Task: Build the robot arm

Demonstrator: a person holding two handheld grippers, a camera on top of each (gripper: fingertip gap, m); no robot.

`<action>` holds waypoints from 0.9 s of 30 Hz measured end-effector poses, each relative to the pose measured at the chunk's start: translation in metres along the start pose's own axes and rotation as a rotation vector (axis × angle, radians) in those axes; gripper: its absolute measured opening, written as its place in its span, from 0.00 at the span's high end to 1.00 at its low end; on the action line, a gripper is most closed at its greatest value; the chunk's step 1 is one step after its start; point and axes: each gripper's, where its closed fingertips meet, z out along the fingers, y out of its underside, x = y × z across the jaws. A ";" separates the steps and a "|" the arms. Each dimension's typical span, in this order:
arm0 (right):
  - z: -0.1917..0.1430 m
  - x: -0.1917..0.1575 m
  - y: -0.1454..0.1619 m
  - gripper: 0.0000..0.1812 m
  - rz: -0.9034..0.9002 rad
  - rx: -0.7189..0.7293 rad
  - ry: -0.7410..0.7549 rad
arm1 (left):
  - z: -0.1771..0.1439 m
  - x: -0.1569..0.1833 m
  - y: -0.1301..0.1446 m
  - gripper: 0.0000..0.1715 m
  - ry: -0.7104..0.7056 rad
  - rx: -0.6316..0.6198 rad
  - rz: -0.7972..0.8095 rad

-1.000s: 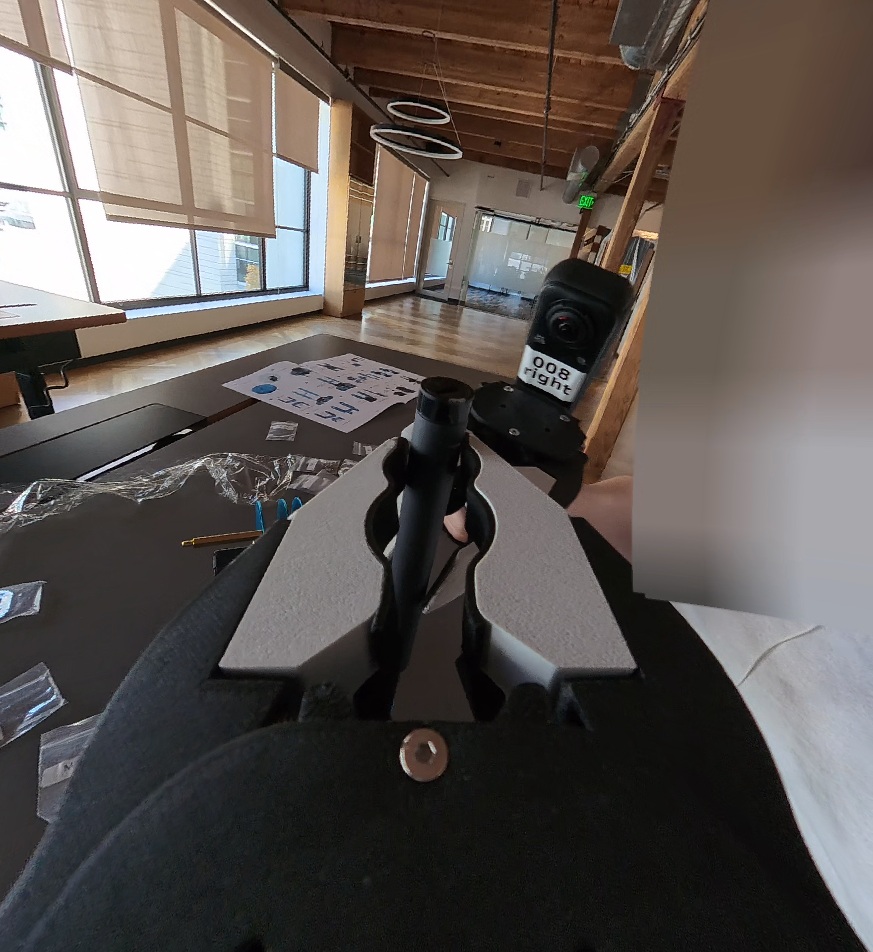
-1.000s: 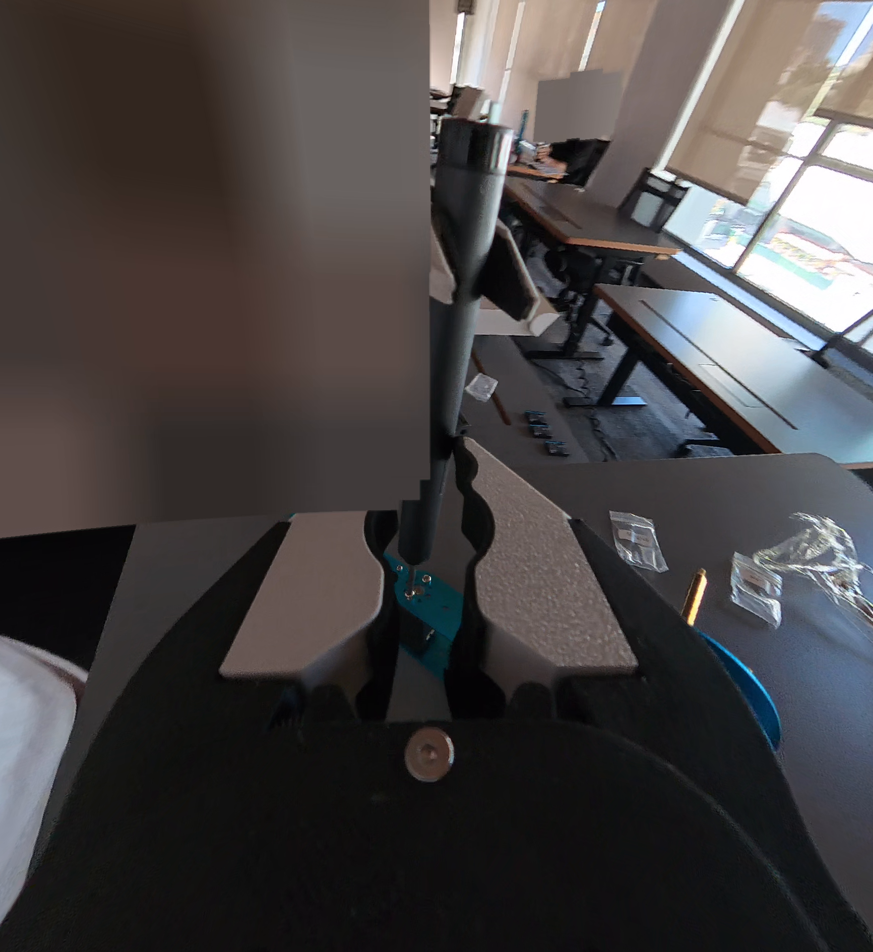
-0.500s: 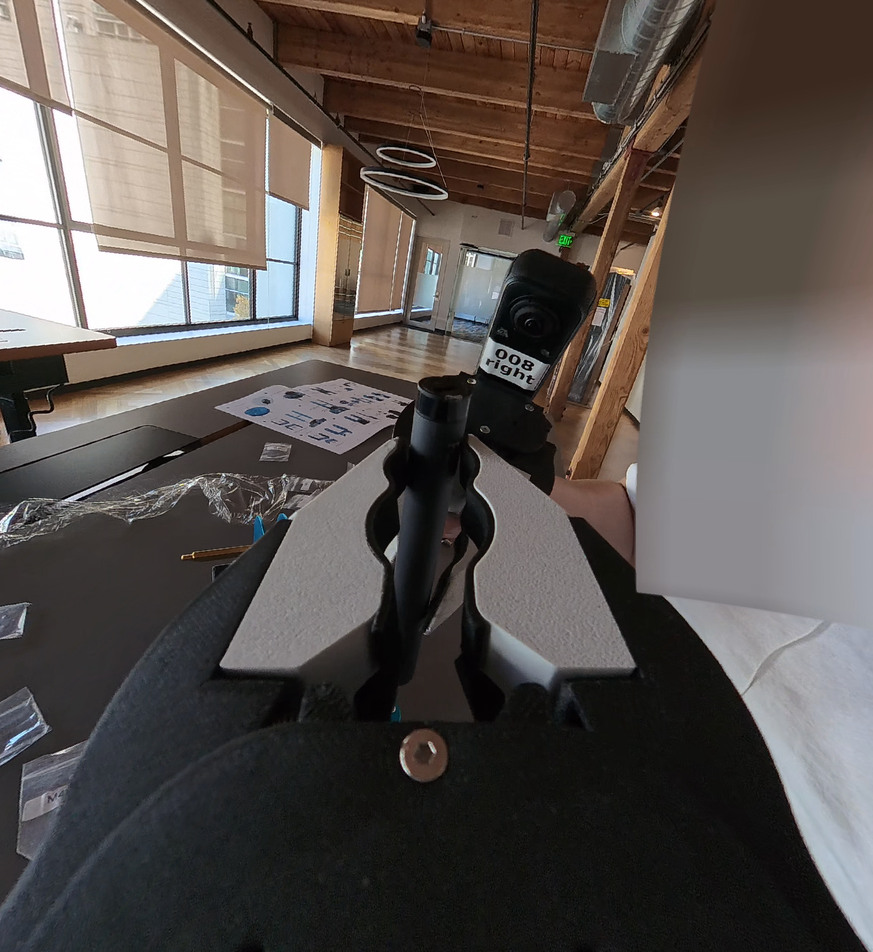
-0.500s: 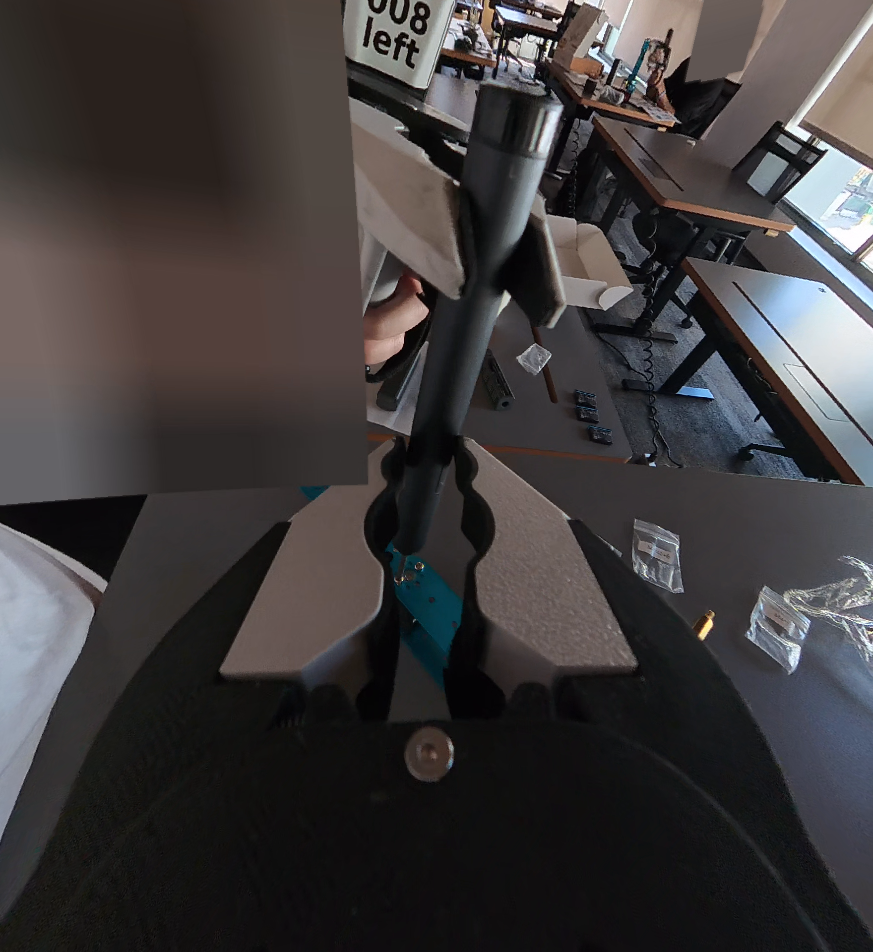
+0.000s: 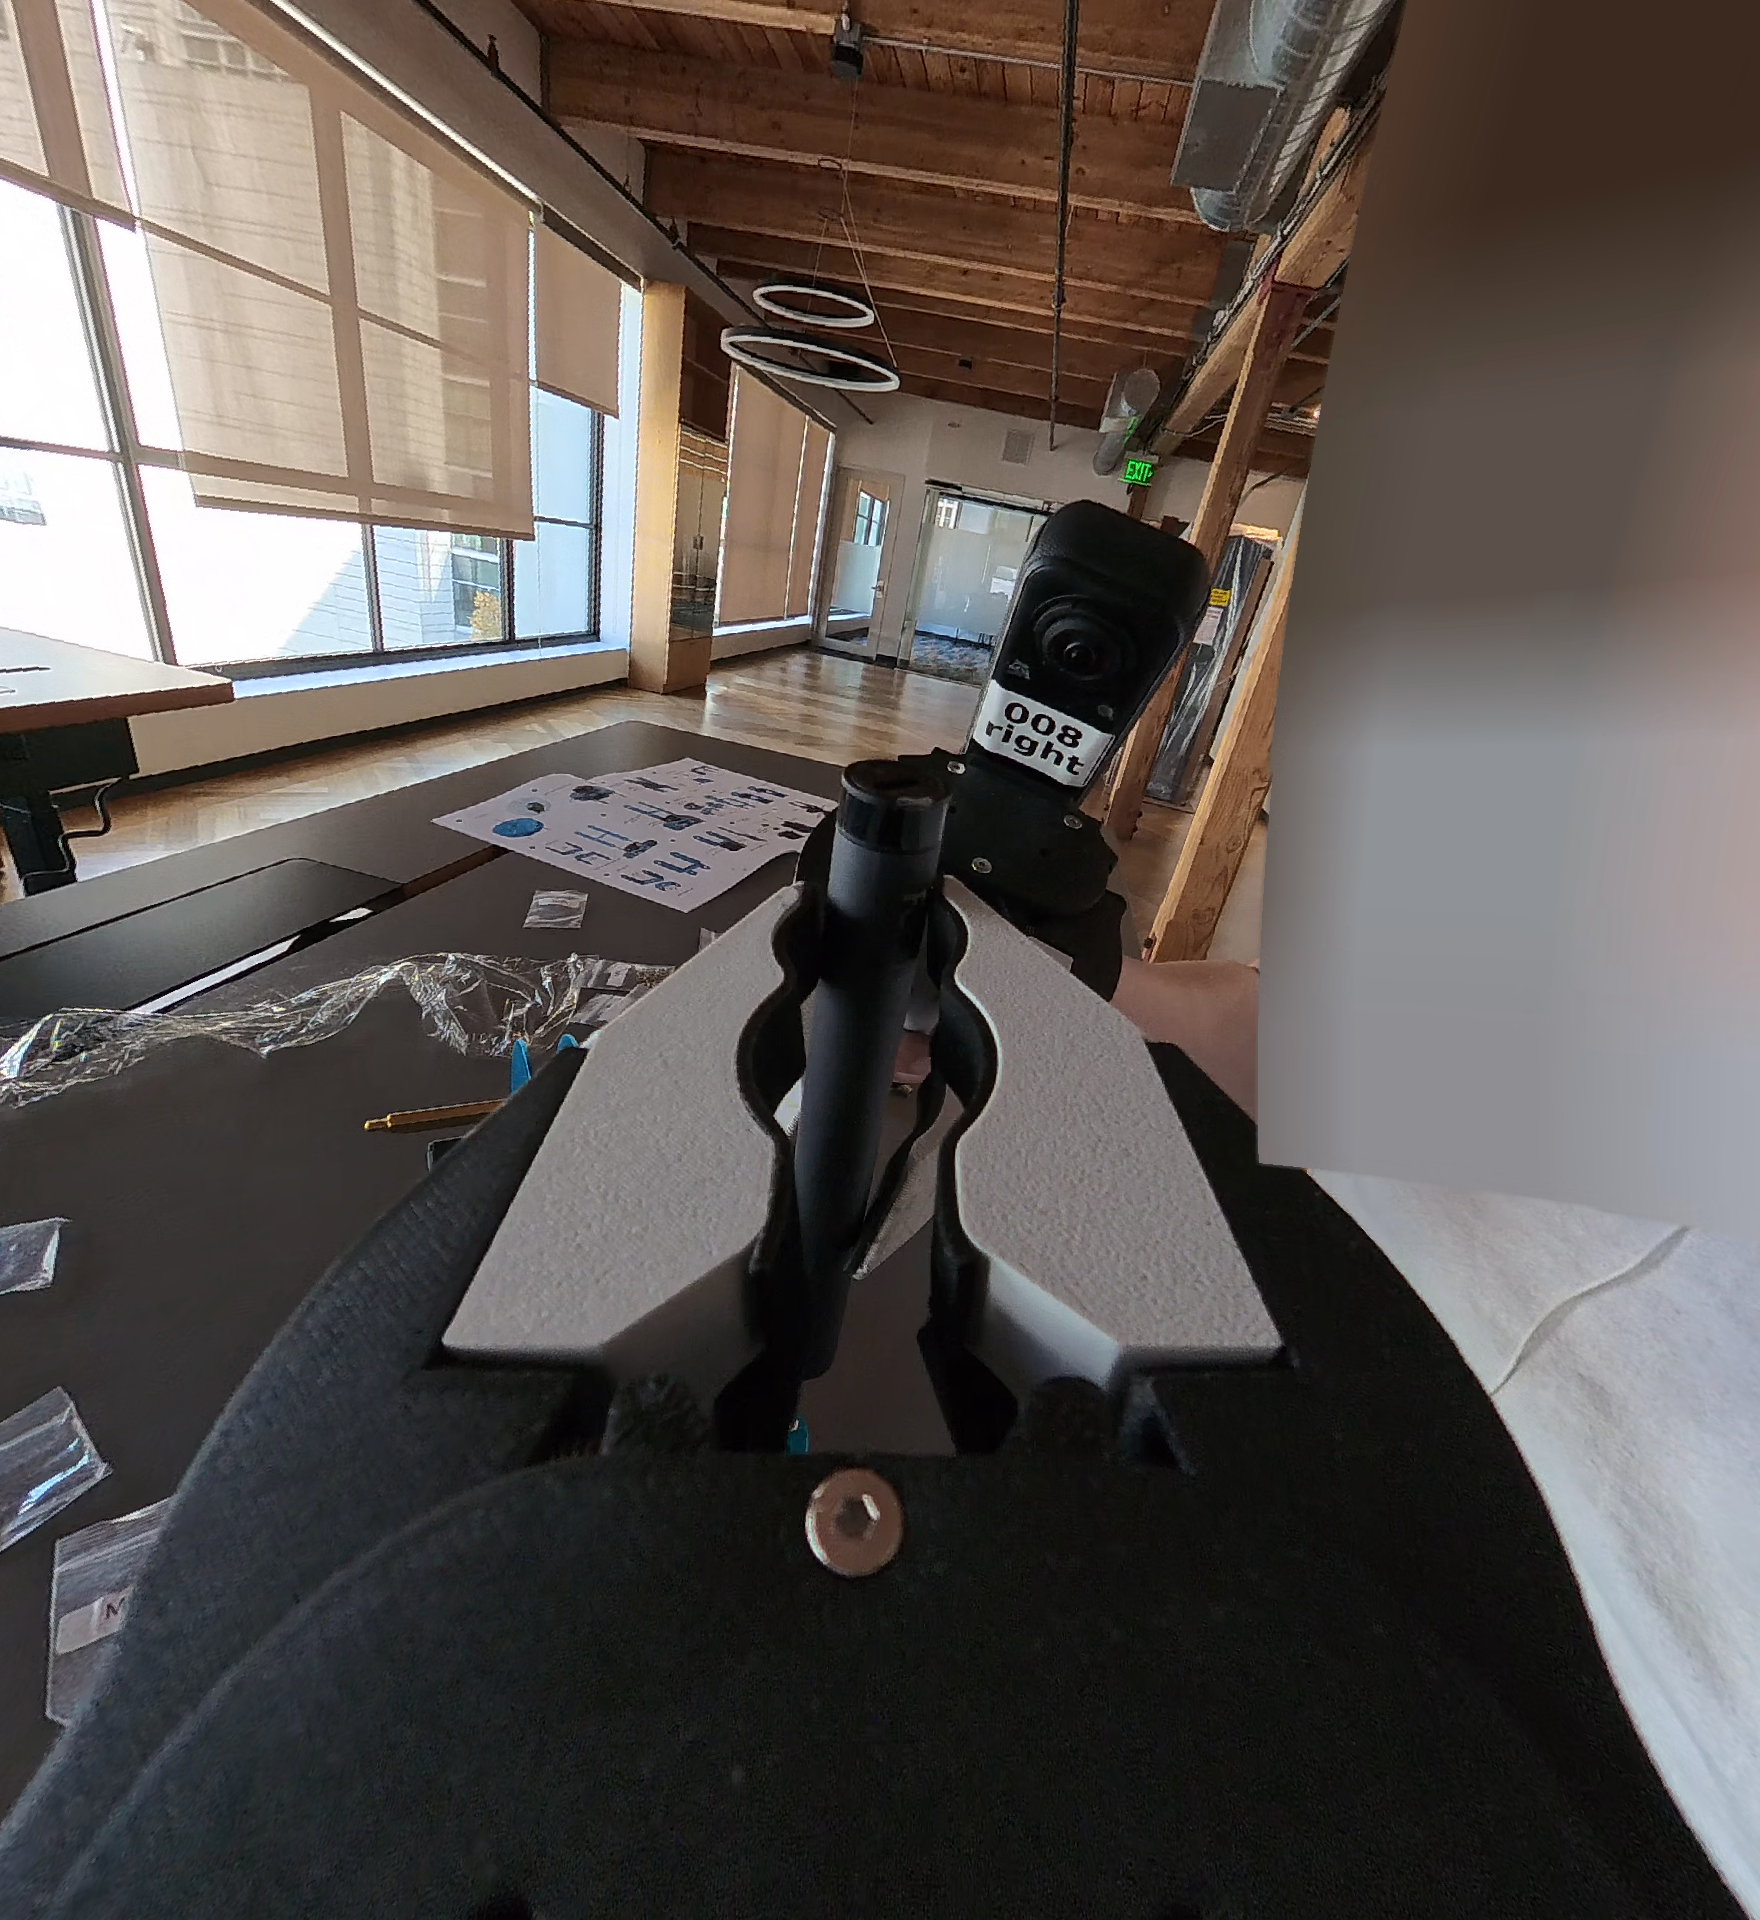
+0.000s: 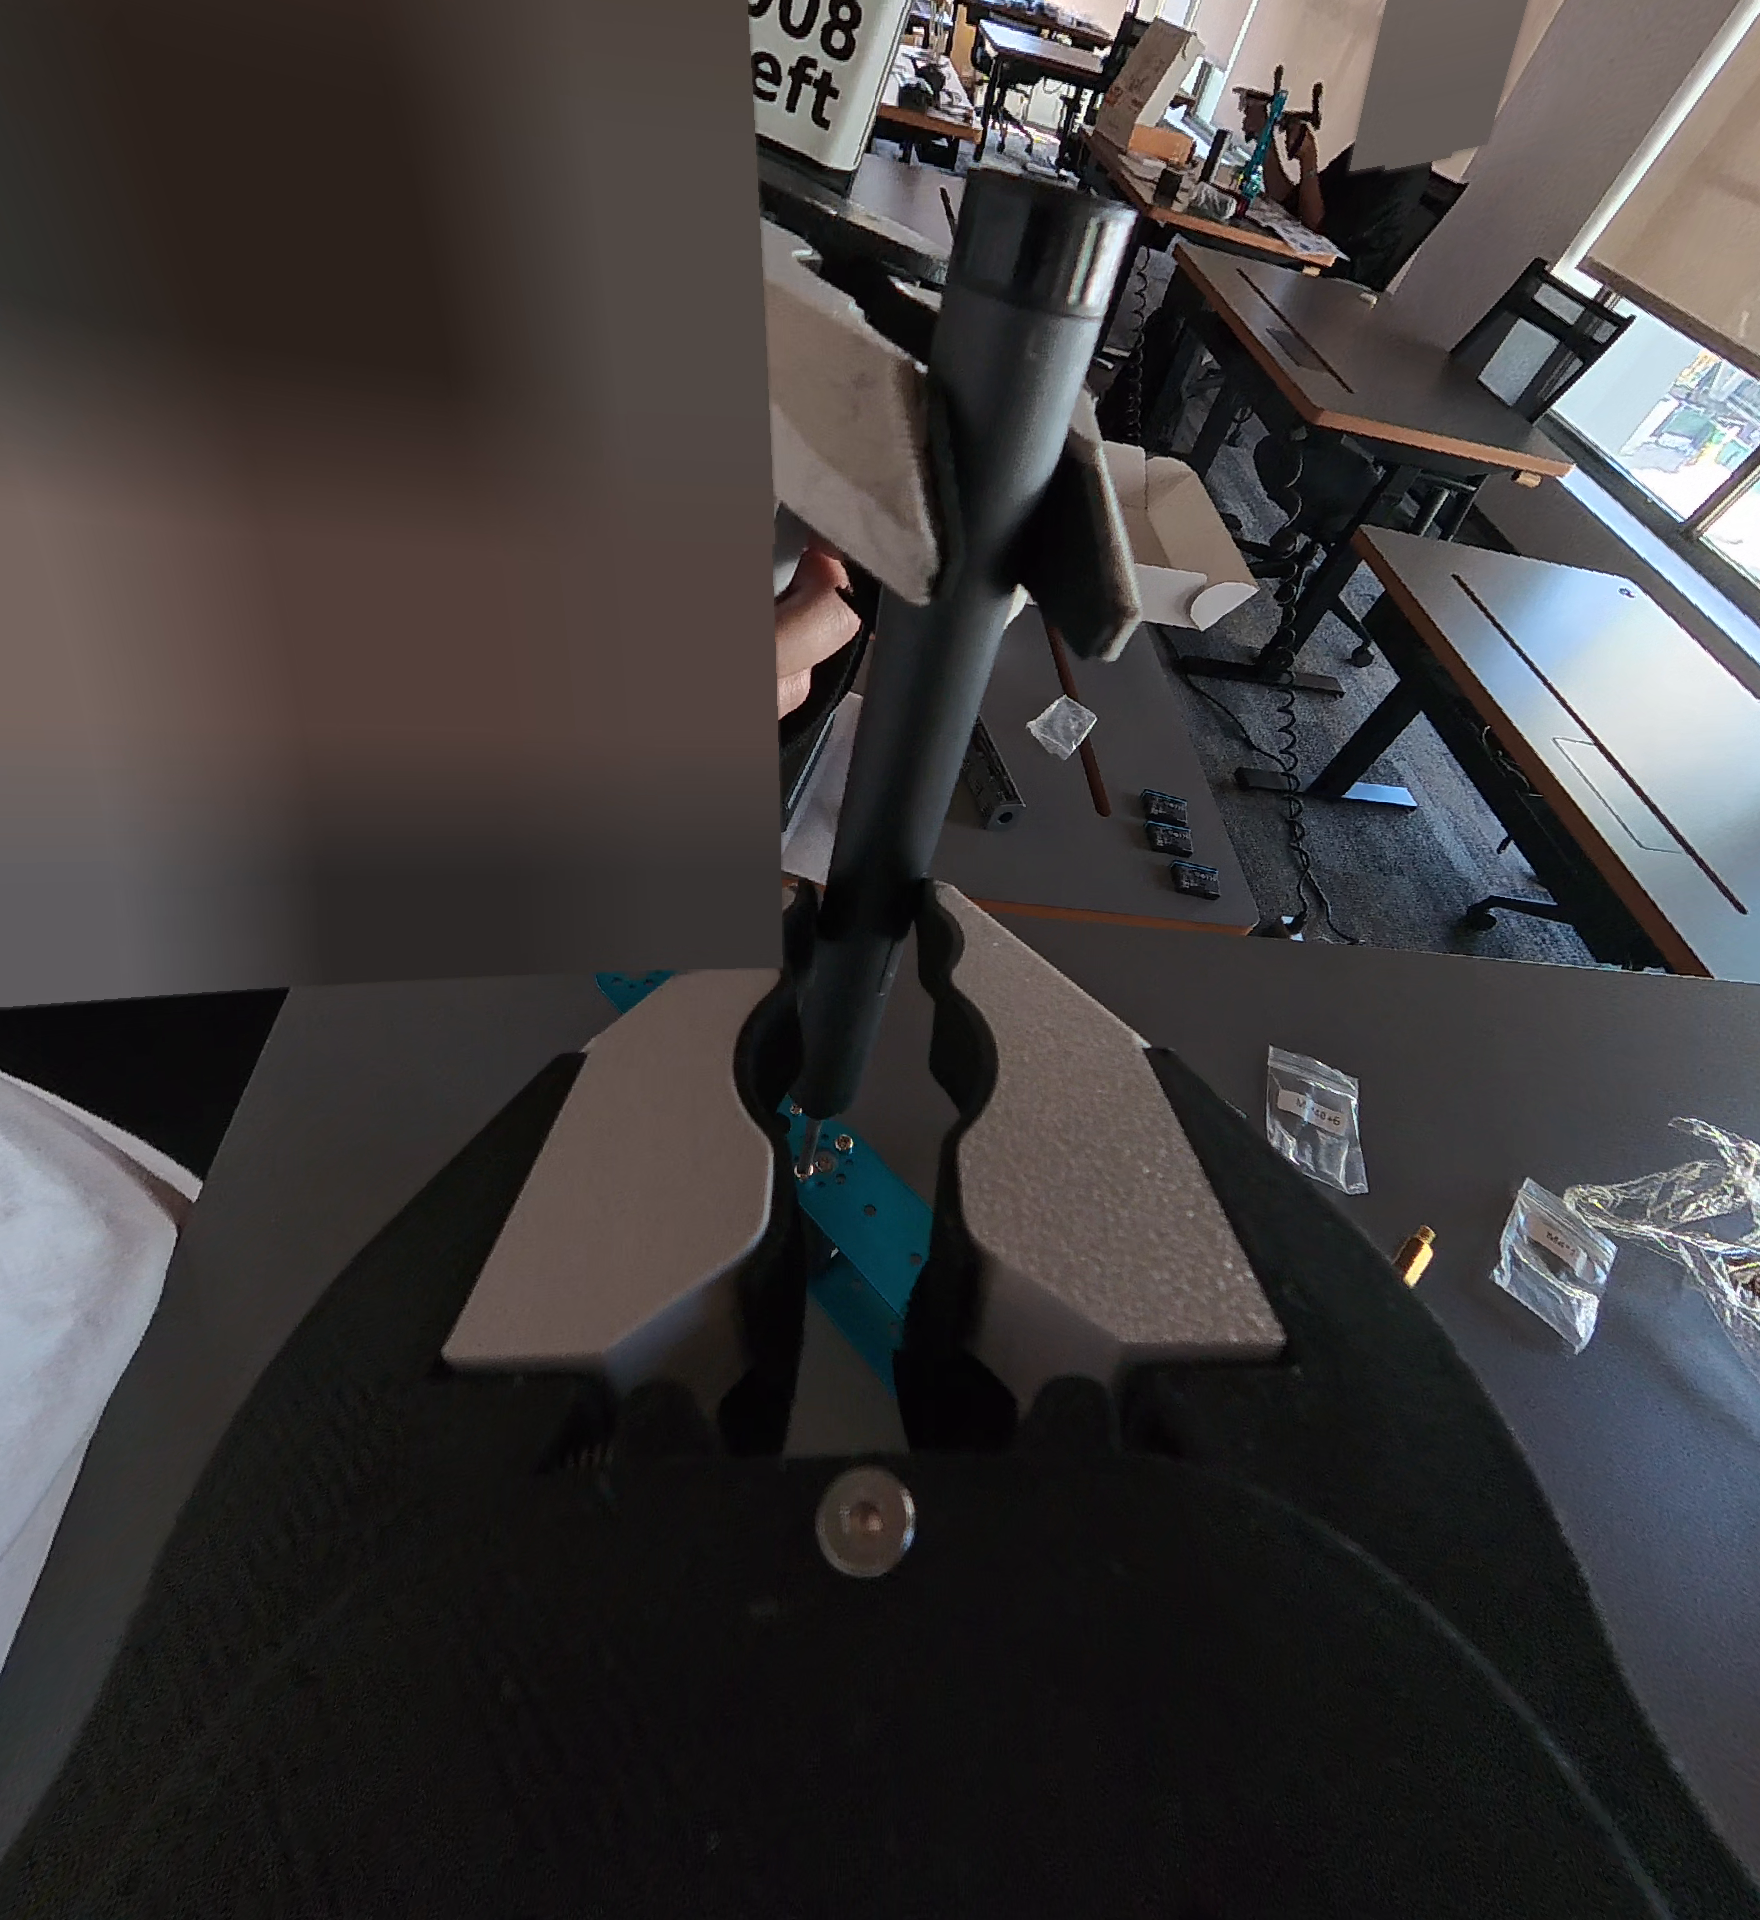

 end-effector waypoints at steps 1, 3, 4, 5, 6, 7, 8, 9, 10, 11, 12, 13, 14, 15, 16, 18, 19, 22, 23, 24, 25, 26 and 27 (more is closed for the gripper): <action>0.000 0.000 0.000 0.90 0.001 0.000 0.000 | 0.000 0.000 0.000 0.89 0.001 0.001 -0.002; 0.000 0.000 0.000 0.90 0.005 -0.002 0.000 | 0.000 0.000 0.000 0.89 0.005 0.005 -0.007; 0.000 0.000 0.000 0.90 0.003 -0.004 0.003 | 0.000 0.000 0.000 0.89 0.005 0.007 -0.008; 0.000 0.000 0.000 0.90 0.000 -0.007 0.007 | 0.000 0.001 0.000 0.89 0.005 0.008 -0.008; -0.001 0.000 0.000 0.90 -0.003 -0.012 0.013 | 0.000 0.001 0.000 0.89 0.006 0.009 -0.007; -0.001 0.000 0.000 0.90 -0.006 -0.017 0.021 | 0.000 0.001 0.000 0.89 0.007 0.010 -0.008; 0.000 0.000 0.000 0.90 -0.009 -0.023 0.031 | 0.000 0.001 0.000 0.89 0.009 0.010 -0.011; 0.000 0.000 0.000 0.89 -0.014 -0.028 0.045 | 0.000 0.002 0.000 0.89 0.010 0.011 -0.016; 0.000 0.001 0.001 0.90 -0.018 -0.033 0.062 | 0.000 0.001 0.000 0.89 0.008 0.012 -0.020; 0.000 0.001 0.001 0.89 -0.022 -0.037 0.079 | 0.000 0.001 -0.001 0.88 0.002 0.016 -0.024; 0.000 0.002 0.001 0.89 -0.021 -0.039 0.097 | 0.000 0.001 -0.001 0.88 -0.003 0.021 -0.027; 0.000 0.003 0.001 0.89 -0.017 -0.040 0.118 | 0.000 0.002 -0.003 0.86 -0.011 0.026 -0.032; 0.000 0.003 0.001 0.90 -0.017 -0.037 0.134 | 0.001 0.002 -0.004 0.84 -0.019 0.028 -0.033; 0.000 0.003 0.000 0.90 -0.015 -0.033 0.146 | 0.001 0.002 -0.004 0.84 -0.032 0.025 -0.028; 0.000 0.003 0.000 0.89 -0.010 -0.028 0.157 | 0.002 0.002 -0.004 0.84 -0.049 0.017 -0.019; 0.000 0.002 0.000 0.89 0.001 -0.016 0.170 | 0.003 0.000 -0.003 0.87 -0.083 -0.004 -0.003; -0.001 0.002 0.000 0.90 0.008 -0.010 0.175 | 0.003 0.000 -0.002 0.89 -0.094 -0.018 0.007; -0.002 0.001 0.001 0.90 0.035 0.006 0.170 | 0.006 0.002 0.000 0.89 -0.095 -0.058 0.035; -0.003 0.001 0.001 0.90 0.047 0.011 0.160 | 0.007 0.002 0.000 0.89 -0.094 -0.071 0.043; -0.003 0.001 0.001 0.90 0.061 0.018 0.149 | 0.008 0.001 0.001 0.90 -0.094 -0.082 0.047; -0.004 0.002 0.001 0.91 0.076 0.025 0.138 | 0.009 0.001 0.001 0.90 -0.094 -0.092 0.050; -0.004 0.002 0.001 0.91 0.093 0.031 0.130 | 0.010 0.001 0.001 0.90 -0.094 -0.101 0.051; -0.005 0.002 0.001 0.90 0.105 0.035 0.126 | 0.012 0.000 0.001 0.90 -0.093 -0.108 0.052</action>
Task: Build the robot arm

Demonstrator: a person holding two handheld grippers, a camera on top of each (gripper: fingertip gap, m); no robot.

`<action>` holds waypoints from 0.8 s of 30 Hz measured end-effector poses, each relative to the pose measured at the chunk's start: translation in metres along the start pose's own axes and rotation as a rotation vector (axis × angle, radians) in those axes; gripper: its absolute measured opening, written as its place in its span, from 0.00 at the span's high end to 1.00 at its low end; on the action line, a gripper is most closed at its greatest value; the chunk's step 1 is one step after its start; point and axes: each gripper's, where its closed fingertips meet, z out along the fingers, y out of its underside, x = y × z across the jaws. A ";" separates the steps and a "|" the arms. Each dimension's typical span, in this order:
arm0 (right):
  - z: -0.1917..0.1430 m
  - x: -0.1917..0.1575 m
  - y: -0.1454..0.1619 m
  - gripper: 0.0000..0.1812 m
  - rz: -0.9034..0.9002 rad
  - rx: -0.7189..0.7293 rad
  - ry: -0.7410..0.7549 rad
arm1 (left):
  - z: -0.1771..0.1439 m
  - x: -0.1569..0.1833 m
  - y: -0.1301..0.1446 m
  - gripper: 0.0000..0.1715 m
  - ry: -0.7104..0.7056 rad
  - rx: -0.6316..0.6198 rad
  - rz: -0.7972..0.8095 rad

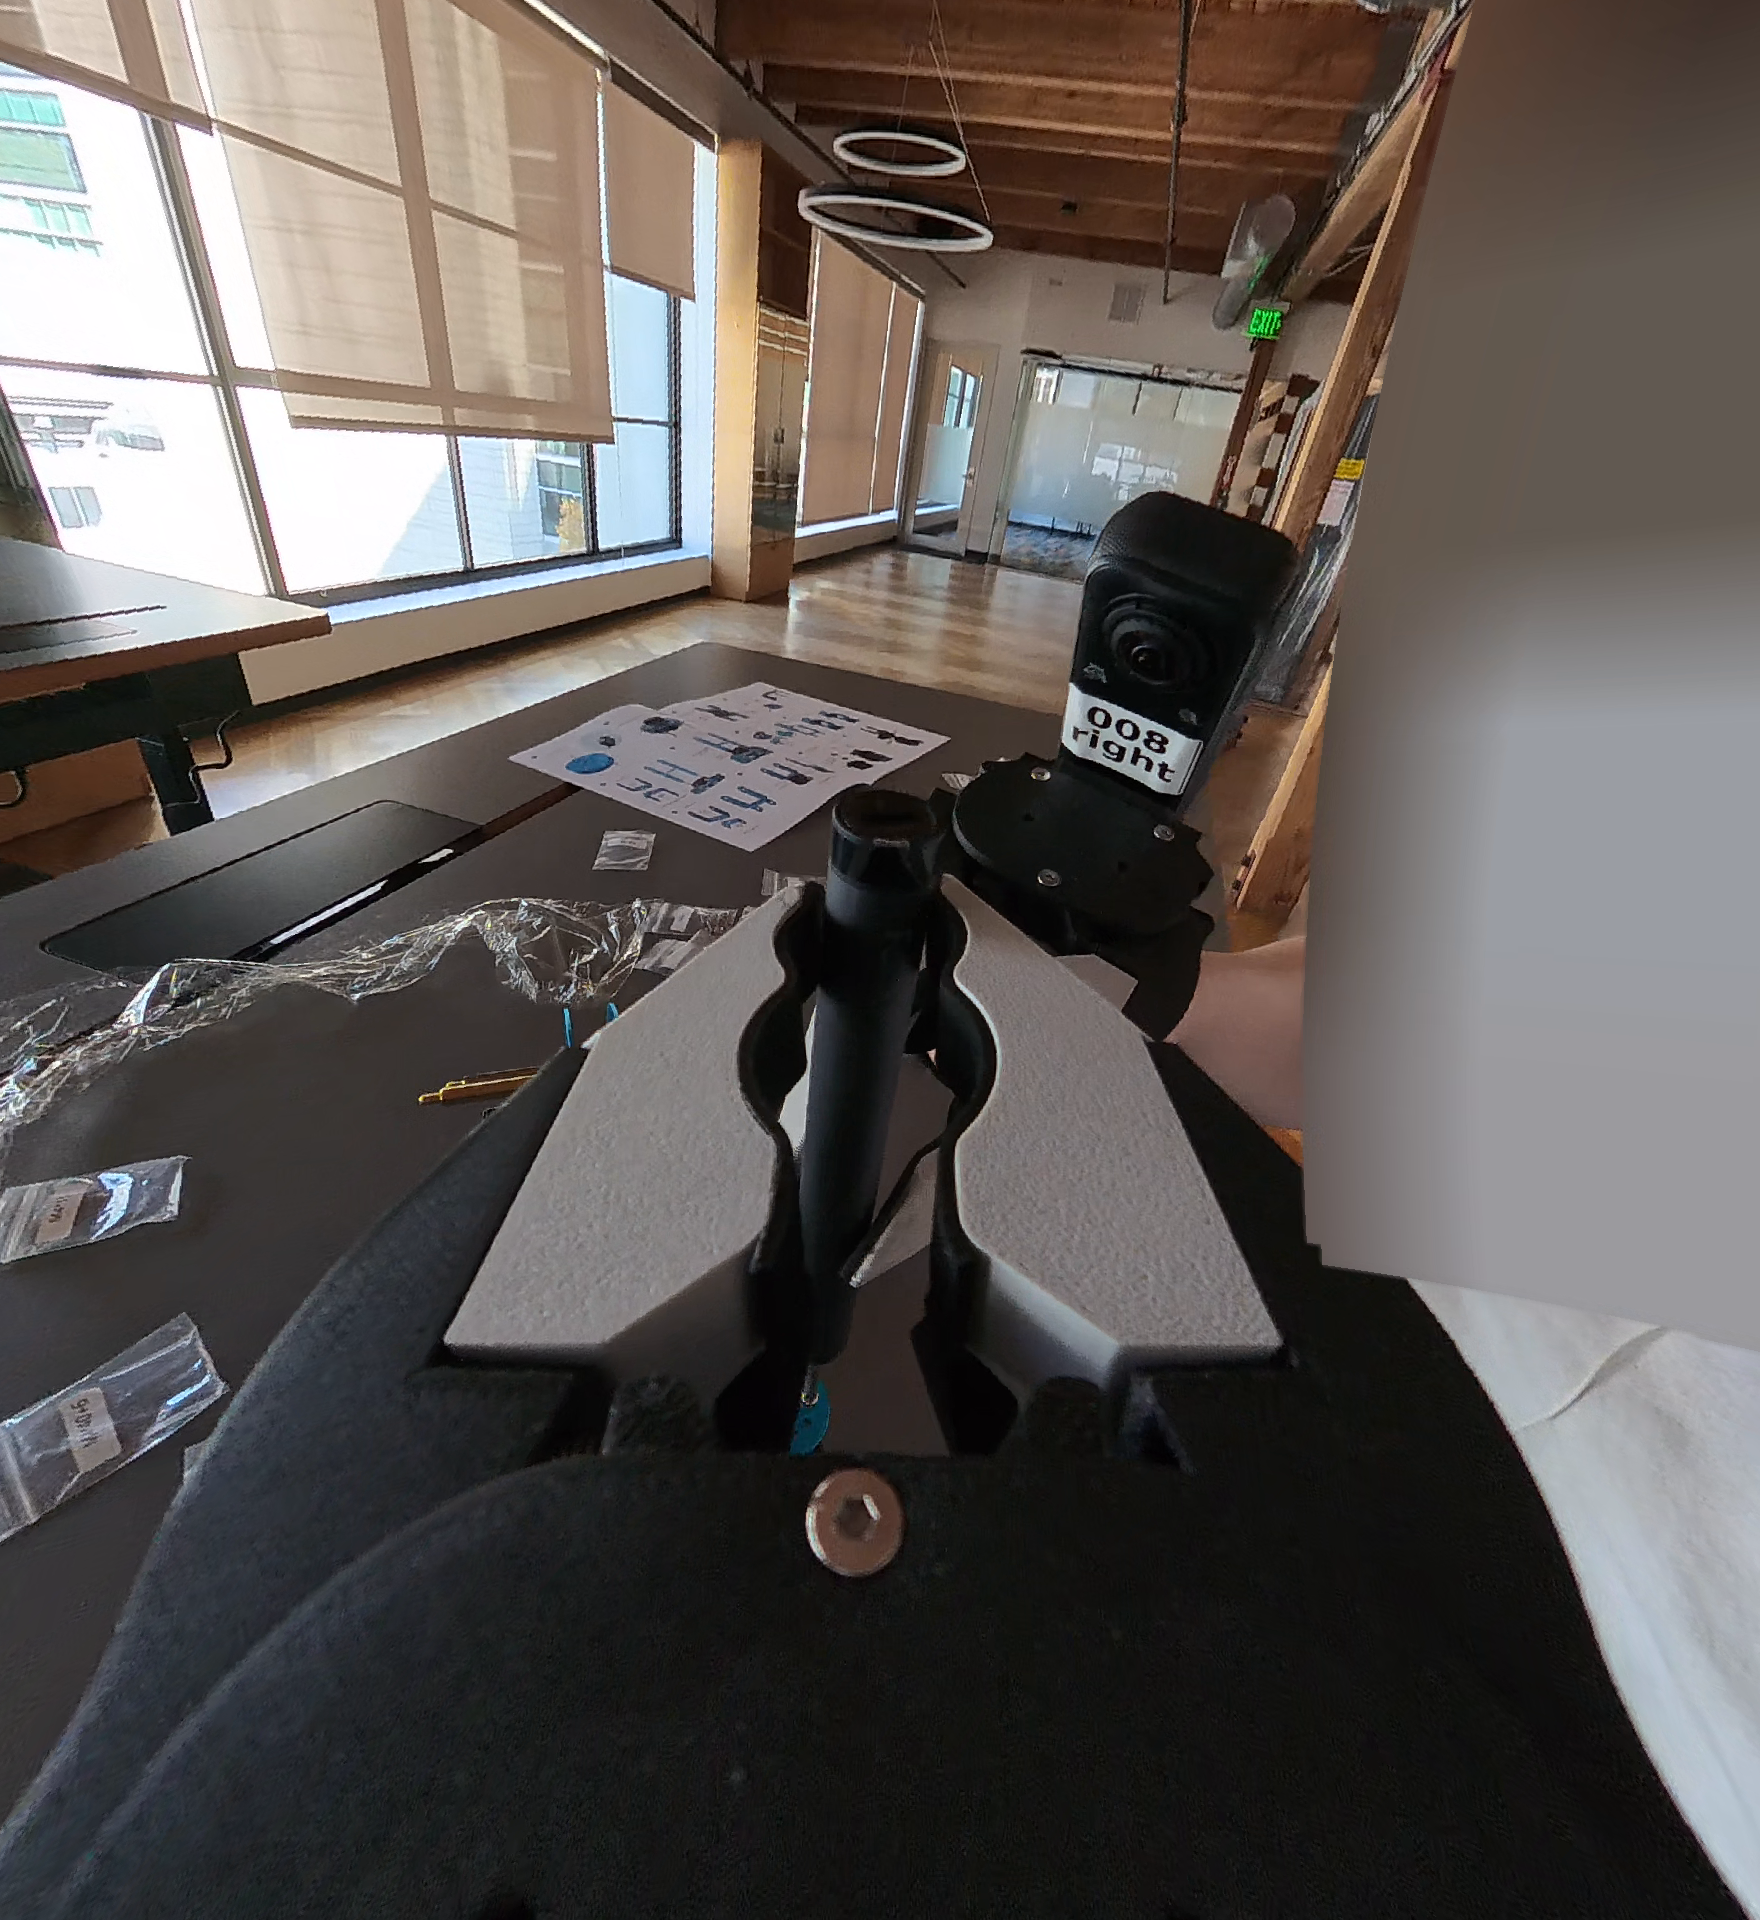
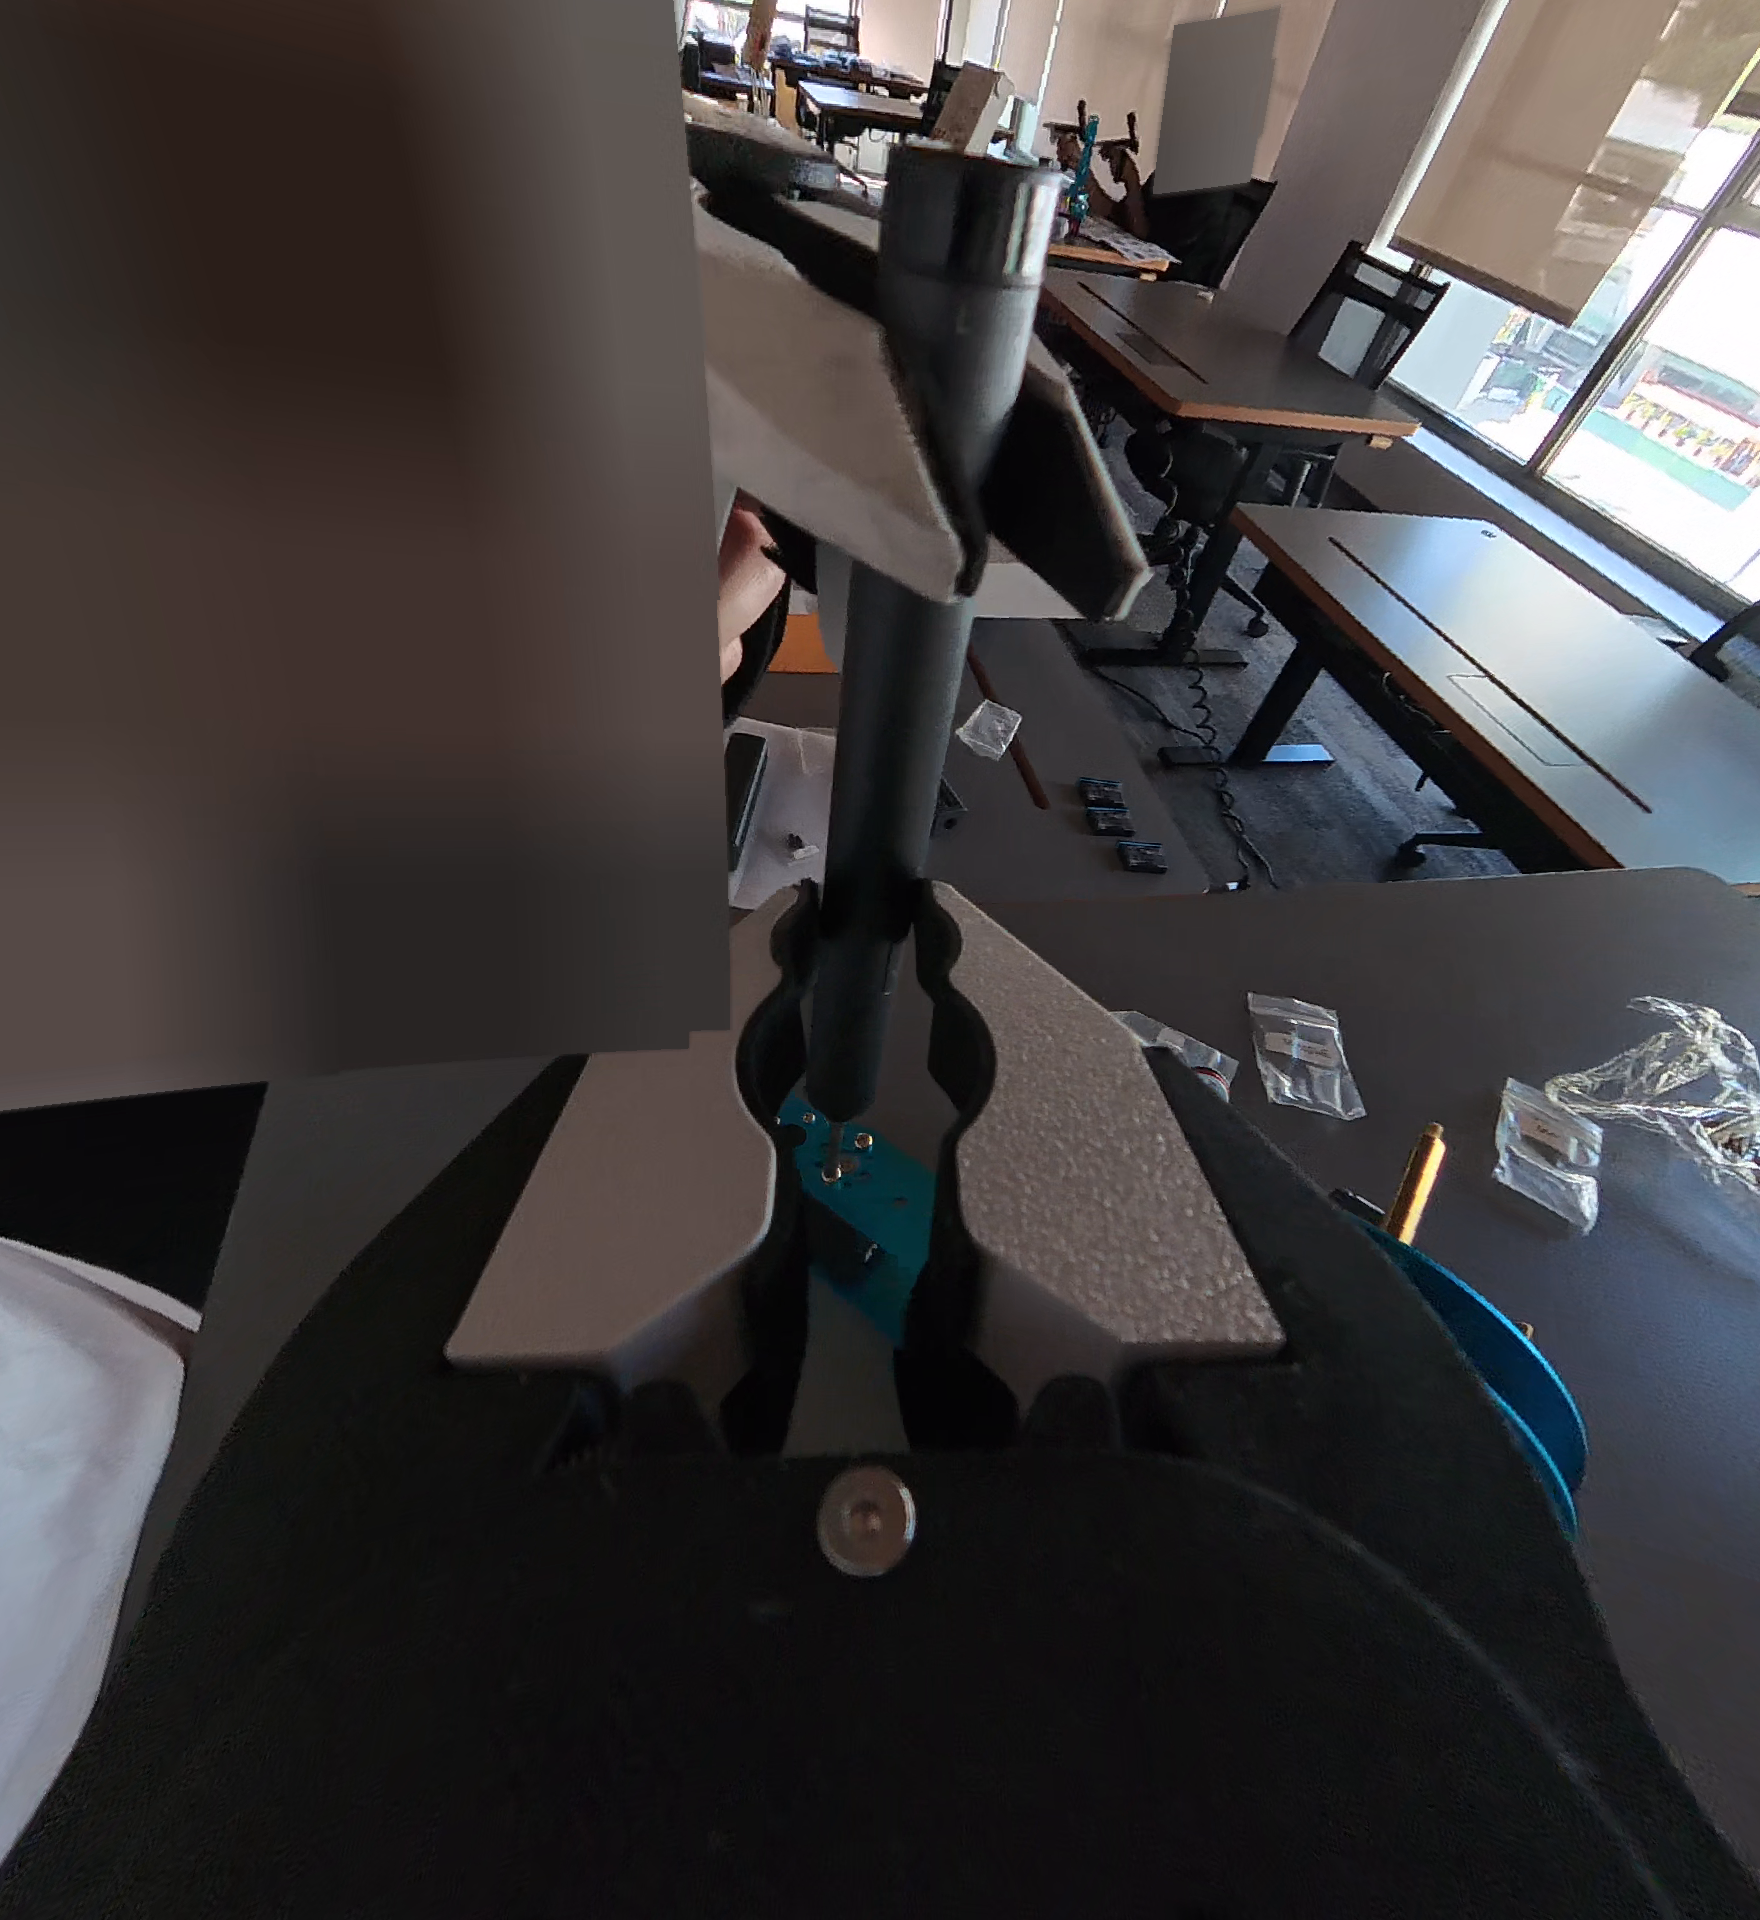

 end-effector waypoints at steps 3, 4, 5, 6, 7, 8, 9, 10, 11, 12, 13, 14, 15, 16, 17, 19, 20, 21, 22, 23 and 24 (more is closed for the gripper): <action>-0.001 0.001 0.000 0.90 -0.008 0.005 0.011 | 0.002 0.000 0.000 0.90 0.004 -0.011 0.002; -0.001 0.001 0.000 0.90 -0.012 0.004 0.016 | 0.003 0.000 0.000 0.90 0.006 -0.010 0.000; -0.001 0.002 0.000 0.90 -0.014 0.003 0.020 | 0.003 0.000 0.000 0.90 0.008 -0.007 -0.003; -0.001 0.002 0.000 0.90 -0.016 0.000 0.024 | 0.003 -0.001 0.000 0.90 0.009 -0.004 -0.007; -0.001 0.002 0.000 0.90 -0.019 -0.001 0.025 | 0.003 -0.001 0.000 0.90 0.010 -0.001 -0.009; -0.001 0.002 0.000 0.90 -0.022 -0.003 0.026 | 0.003 -0.001 0.000 0.90 0.010 0.001 -0.010; -0.001 0.002 0.000 0.90 -0.023 -0.004 0.027 | 0.003 0.000 0.000 0.90 0.010 0.001 -0.009; -0.001 0.002 0.000 0.90 -0.023 -0.005 0.027 | 0.003 0.000 0.000 0.90 0.009 0.002 -0.007; -0.001 0.002 0.000 0.90 -0.022 -0.005 0.027 | 0.003 0.000 0.000 0.90 0.008 0.002 -0.007; -0.001 0.002 0.000 0.90 -0.024 -0.006 0.028 | 0.003 0.000 0.000 0.90 0.009 0.003 -0.007; -0.001 0.002 0.000 0.90 -0.025 -0.006 0.028 | 0.003 0.000 0.000 0.90 0.009 0.004 -0.007; -0.001 0.002 0.000 0.90 -0.023 -0.006 0.027 | 0.003 0.000 0.000 0.90 0.009 0.005 -0.009; -0.001 0.002 0.000 0.90 -0.023 -0.006 0.027 | 0.003 0.000 0.000 0.90 0.009 0.005 -0.009; -0.001 0.002 0.000 0.90 -0.023 -0.006 0.028 | 0.003 0.000 0.000 0.90 0.009 0.006 -0.008; -0.001 0.002 0.000 0.90 -0.024 -0.007 0.029 | 0.003 0.000 0.000 0.90 0.008 0.005 -0.008; -0.002 0.002 0.000 0.90 -0.026 -0.007 0.030 | 0.003 0.000 0.000 0.90 0.009 0.005 -0.007; -0.002 0.002 0.000 0.90 -0.025 -0.008 0.030 | 0.003 0.000 0.000 0.90 0.011 0.005 -0.007; -0.002 0.002 0.000 0.90 -0.025 -0.009 0.029 | 0.003 0.000 0.000 0.90 0.012 0.005 -0.008; -0.002 0.002 0.000 0.90 -0.027 -0.010 0.031 | 0.003 0.000 0.000 0.90 0.011 0.004 -0.007; -0.001 0.002 0.000 0.90 -0.029 -0.009 0.032 | 0.003 0.000 0.000 0.90 0.009 0.004 -0.005; -0.001 0.002 0.000 0.90 -0.026 -0.008 0.031 | 0.003 0.000 0.000 0.90 0.008 0.004 -0.004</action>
